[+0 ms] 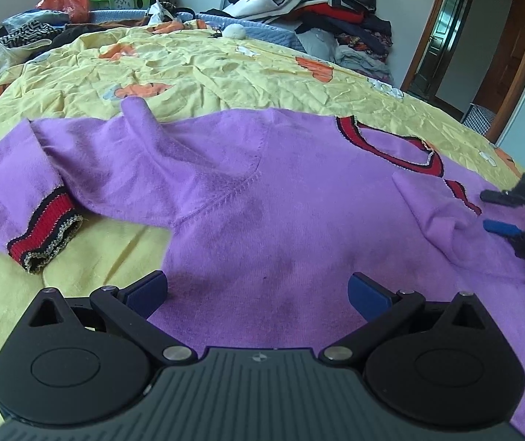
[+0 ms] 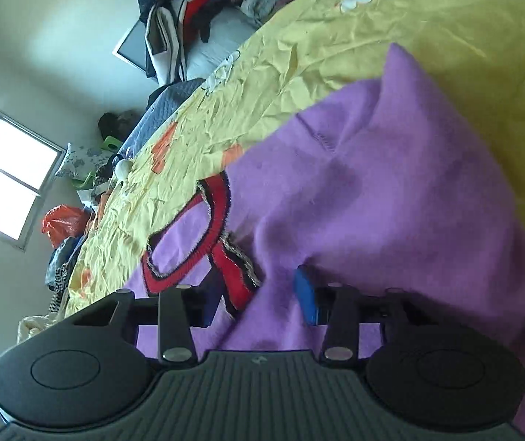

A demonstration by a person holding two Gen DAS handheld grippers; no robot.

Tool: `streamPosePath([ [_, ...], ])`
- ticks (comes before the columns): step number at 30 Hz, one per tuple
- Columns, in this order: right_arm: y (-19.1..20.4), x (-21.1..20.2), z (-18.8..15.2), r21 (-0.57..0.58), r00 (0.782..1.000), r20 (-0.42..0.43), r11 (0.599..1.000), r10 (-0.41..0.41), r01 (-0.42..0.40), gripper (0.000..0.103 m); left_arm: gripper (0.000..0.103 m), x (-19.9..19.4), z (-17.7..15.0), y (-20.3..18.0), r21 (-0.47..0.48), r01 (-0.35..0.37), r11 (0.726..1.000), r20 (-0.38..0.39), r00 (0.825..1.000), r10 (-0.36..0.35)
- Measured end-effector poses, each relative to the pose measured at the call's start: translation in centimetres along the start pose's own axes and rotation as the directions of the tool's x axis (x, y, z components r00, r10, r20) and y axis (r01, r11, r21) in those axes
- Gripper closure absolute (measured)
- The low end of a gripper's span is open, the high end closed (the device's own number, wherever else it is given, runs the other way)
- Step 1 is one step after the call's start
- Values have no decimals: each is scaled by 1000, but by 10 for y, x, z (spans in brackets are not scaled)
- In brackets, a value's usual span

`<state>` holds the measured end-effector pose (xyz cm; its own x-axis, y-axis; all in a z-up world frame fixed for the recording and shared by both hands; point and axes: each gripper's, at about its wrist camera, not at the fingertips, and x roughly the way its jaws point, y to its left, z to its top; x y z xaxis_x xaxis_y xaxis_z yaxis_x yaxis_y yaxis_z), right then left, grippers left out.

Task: Fold small clothes
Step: 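Lay the sleeve cuff near the collar and open the right gripper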

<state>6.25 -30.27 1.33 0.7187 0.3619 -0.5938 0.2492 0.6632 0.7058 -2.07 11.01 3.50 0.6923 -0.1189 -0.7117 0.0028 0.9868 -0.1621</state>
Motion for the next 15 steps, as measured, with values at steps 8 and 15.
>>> streamPosePath([
  [8,28,25,-15,-47,998,-64,999,-14,11,98,0,-10,-2,11,6,-12,1000,2,1000,12],
  [15,98,22,-55,-165,996,-43,983,79,-85,98,0,-29,0,40,-21,-48,999,26,998,48],
])
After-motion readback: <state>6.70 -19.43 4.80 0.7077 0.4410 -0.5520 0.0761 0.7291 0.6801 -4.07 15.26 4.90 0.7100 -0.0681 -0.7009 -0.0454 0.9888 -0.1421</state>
